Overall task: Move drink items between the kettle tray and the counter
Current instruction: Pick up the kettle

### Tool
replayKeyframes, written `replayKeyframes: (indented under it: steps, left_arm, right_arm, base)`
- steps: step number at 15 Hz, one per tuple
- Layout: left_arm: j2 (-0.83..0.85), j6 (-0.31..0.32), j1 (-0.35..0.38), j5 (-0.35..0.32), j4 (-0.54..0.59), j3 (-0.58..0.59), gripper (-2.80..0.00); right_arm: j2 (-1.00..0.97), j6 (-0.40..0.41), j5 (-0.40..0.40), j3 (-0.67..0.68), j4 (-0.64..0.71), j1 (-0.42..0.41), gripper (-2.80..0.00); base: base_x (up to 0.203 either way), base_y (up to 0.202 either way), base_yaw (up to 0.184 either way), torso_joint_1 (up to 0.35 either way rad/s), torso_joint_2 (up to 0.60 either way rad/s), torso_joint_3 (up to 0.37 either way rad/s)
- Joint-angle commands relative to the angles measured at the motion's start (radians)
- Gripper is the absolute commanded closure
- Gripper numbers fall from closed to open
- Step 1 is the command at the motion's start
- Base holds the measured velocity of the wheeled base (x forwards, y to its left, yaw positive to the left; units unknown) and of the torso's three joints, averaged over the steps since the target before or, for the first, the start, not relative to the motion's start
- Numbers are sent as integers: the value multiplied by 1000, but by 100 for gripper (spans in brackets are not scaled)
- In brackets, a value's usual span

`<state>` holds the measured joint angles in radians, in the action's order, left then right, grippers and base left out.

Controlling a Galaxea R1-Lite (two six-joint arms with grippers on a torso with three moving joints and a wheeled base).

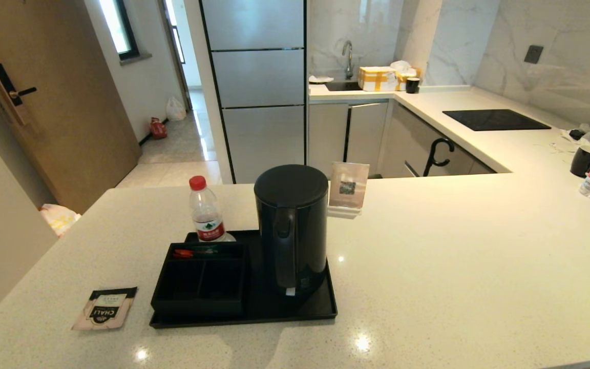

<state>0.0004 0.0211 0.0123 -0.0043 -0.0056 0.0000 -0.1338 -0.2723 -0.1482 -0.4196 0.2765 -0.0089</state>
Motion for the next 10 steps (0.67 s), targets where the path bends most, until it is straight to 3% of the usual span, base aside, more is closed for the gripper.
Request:
replayKeyframes:
  steps: [1, 3, 10]
  left_arm:
    - [0, -1, 0, 0, -1, 0, 0]
    - [0, 0, -2, 0, -1, 0, 0]
    - [0, -1, -1, 0, -1, 0, 0]
  right_arm:
    - [-147, -78, -105, -164, 170, 1, 0]
    - [-280, -61, -246, -173, 170, 1, 0]
    - [-598, 8, -514, -157, -28, 6, 0]
  base:
    - [0, 0, 0, 0, 0, 0]
    - [0, 0, 0, 0, 0, 0]
    - [0, 0, 0, 0, 0, 0]
